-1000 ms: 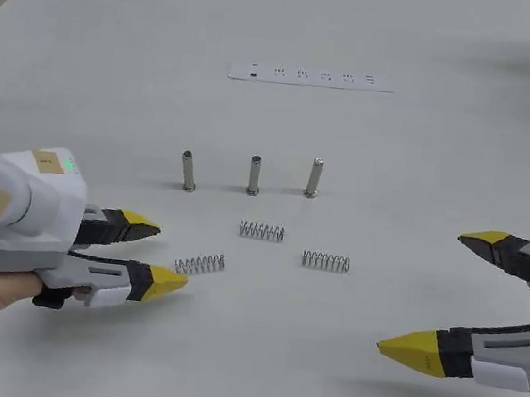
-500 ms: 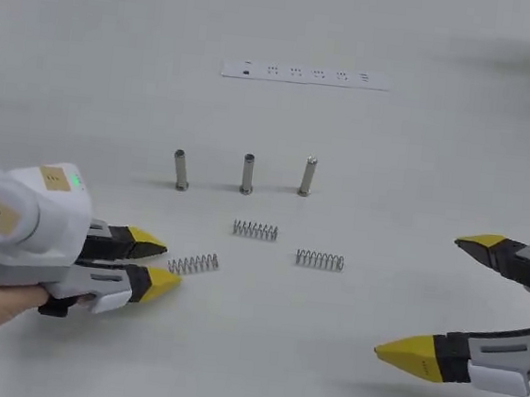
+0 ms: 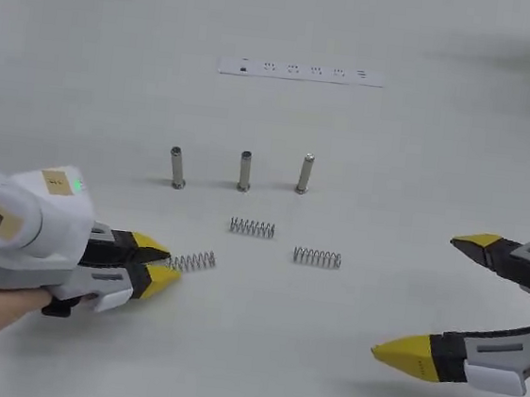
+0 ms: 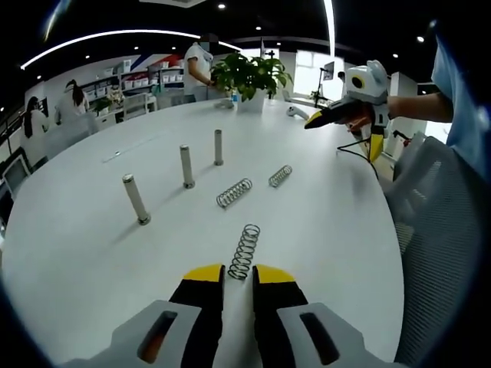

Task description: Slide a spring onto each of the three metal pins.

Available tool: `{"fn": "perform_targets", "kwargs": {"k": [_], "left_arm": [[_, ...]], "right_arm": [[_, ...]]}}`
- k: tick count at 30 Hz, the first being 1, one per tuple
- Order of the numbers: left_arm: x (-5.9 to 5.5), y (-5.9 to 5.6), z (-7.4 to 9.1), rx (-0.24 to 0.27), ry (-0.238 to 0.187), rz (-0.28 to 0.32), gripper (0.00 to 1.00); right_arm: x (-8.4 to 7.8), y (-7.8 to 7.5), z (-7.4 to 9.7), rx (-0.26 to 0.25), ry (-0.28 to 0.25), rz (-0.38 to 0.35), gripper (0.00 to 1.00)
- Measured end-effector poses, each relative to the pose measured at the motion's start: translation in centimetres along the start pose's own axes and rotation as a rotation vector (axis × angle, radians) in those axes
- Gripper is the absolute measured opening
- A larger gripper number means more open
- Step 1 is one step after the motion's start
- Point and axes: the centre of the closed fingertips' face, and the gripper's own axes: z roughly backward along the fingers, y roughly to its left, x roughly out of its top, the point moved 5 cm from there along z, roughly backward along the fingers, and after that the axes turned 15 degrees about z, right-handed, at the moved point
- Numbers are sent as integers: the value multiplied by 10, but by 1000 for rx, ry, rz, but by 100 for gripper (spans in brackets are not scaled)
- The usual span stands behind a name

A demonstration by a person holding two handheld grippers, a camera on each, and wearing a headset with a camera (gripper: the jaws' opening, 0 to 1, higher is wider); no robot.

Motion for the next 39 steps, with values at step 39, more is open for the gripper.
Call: {"fn": "perform_targets", "kwargs": {"k": [39], "left_arm": [[9,-6,2,-21,-27,5,3]], "right_arm": [[2,1,-1,9,5,9,98]]}}
